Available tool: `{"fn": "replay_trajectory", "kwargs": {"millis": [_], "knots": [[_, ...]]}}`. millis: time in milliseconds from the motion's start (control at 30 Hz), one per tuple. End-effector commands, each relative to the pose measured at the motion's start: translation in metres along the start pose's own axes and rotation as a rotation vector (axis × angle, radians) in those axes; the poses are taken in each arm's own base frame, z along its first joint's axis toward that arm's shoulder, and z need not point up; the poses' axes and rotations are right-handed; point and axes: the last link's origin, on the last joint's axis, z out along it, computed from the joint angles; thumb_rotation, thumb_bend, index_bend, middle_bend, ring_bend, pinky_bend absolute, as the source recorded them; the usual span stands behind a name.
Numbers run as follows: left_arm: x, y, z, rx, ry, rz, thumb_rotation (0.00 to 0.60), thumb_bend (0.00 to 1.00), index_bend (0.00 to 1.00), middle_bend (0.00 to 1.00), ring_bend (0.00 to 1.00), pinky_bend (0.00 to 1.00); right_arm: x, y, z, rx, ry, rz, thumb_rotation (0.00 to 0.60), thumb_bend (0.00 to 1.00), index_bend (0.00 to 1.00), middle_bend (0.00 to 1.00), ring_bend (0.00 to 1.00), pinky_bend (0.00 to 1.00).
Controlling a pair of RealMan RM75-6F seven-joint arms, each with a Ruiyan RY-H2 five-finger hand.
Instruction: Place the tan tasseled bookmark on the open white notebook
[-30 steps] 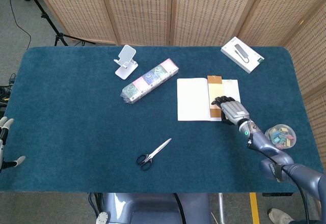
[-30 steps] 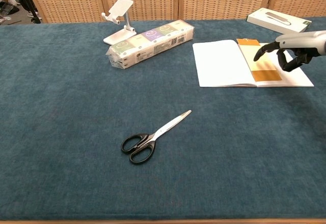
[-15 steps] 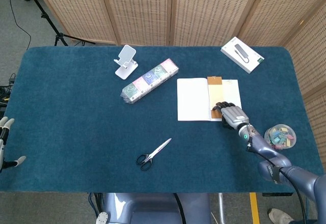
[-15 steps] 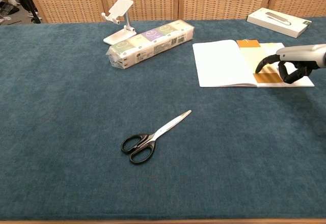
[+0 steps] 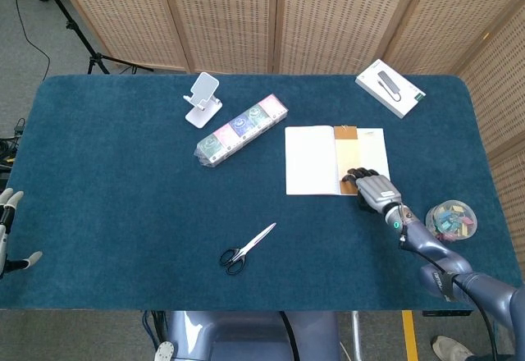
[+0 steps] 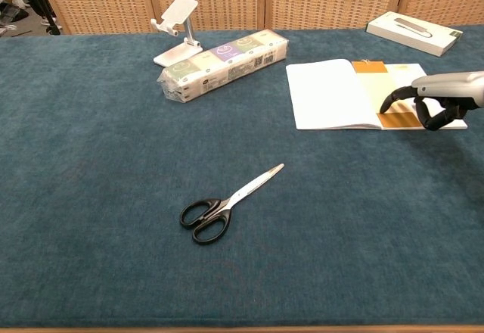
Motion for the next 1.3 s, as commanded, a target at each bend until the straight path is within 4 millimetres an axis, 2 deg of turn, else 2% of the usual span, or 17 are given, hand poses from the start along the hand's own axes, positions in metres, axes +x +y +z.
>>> {"fn": "replay_trajectory", "kwargs": {"millis": [33,1100,1200,1300], "knots": [[0.000,0.000,0.000,0.000,0.000,-0.001,0.600,0.00,0.00,0.00,0.00,0.00,-0.001,0.000,-0.001,0.003,-0.002,-0.004,0.600,1.00,0.17,0.11,0.06,0.10],[0.000,0.000,0.000,-0.001,-0.002,0.002,0.600,0.00,0.00,0.00,0.00,0.00,0.009,-0.006,0.001,0.027,0.069,0.022,0.600,1.00,0.17,0.09,0.06,0.11],[0.000,0.000,0.000,-0.001,-0.002,0.002,0.600,0.00,0.00,0.00,0.00,0.00,0.012,-0.006,0.000,0.032,0.078,0.020,0.600,1.00,0.17,0.07,0.05,0.11],[-0.001,0.000,0.000,-0.002,-0.003,0.003,0.600,0.00,0.00,0.00,0.00,0.00,0.017,-0.008,-0.002,0.051,0.096,0.044,0.600,1.00,0.12,0.01,0.01,0.11]]}}
